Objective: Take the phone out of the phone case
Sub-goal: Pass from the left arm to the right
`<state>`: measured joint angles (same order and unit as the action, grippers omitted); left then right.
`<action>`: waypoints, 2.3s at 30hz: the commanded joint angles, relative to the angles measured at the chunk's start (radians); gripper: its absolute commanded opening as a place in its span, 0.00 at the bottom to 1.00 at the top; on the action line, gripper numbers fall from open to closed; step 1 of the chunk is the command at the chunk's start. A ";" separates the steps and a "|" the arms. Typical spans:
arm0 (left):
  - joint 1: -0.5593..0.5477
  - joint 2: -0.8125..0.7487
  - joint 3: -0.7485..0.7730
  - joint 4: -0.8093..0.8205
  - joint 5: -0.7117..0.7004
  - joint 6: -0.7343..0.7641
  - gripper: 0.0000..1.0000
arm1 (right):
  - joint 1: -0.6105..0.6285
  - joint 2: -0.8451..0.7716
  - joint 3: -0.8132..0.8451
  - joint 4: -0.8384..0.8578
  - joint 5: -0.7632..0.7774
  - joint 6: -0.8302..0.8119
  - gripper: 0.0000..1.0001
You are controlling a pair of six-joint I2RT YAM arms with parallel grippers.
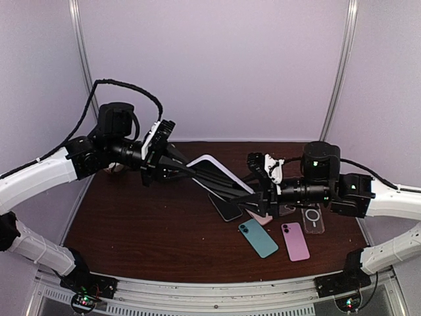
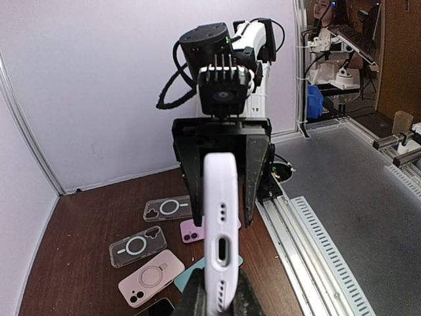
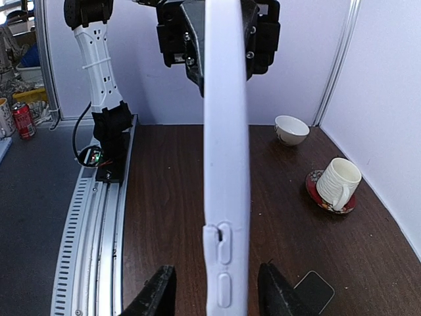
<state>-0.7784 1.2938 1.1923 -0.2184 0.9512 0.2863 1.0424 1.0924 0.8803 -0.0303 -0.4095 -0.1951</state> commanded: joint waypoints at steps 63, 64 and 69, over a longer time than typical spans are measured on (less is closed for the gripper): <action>-0.036 -0.073 -0.020 0.037 -0.057 0.089 0.57 | 0.027 -0.103 0.092 -0.101 0.151 -0.365 0.00; -0.042 -0.068 -0.019 0.029 -0.065 0.096 0.56 | 0.027 -0.100 0.097 -0.107 0.149 -0.371 0.00; -0.063 -0.044 -0.012 0.018 -0.067 0.103 0.50 | 0.028 -0.069 0.147 -0.181 0.129 -0.398 0.00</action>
<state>-0.8272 1.2308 1.1458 -0.2035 0.8940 0.3695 1.0630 1.0103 0.9539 -0.2077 -0.2733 -0.5617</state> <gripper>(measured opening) 0.521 0.098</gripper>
